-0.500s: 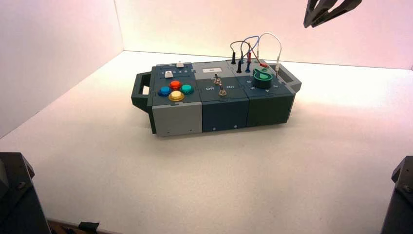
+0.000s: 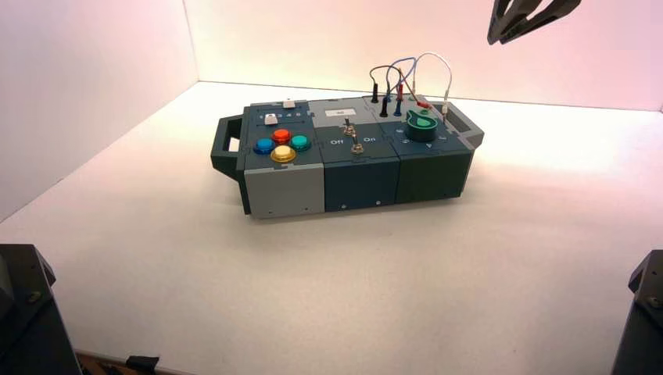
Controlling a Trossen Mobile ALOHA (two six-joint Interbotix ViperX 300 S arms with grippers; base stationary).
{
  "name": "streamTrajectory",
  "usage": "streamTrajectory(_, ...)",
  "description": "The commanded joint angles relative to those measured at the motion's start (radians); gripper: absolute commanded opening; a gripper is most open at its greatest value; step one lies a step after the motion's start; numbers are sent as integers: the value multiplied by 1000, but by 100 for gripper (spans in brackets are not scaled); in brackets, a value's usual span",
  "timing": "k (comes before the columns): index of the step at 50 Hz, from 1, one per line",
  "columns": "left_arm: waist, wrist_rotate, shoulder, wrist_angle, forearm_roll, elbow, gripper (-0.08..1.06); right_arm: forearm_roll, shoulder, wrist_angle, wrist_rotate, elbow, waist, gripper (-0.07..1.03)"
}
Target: Push the green button with the right gripper.
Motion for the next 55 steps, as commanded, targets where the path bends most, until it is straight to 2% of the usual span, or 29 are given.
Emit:
streamTrajectory(1,37,0,-6,-6,0,-14,6,5,-20,-5,-2,-25,6,20)
streamTrajectory(8,87,0,-23,-5,0,3,6,5,-20,2,-2,-40,51,20)
streamTrajectory(20,167,2,-54,0,0,28,6,6,34,31,0,-109,176,20)
streamTrajectory(26,189,5,-66,6,2,34,2,11,87,54,6,-153,229,14)
streamTrajectory(32,196,6,-81,8,3,48,-2,43,133,52,8,-184,272,8)
streamTrajectory(37,204,8,-95,6,3,58,-2,54,164,41,8,-210,310,2)
streamTrajectory(44,230,8,-118,6,5,67,-3,60,213,43,9,-259,360,-1)
streamTrajectory(55,344,21,-187,6,11,80,-3,74,295,43,15,-313,433,-2)
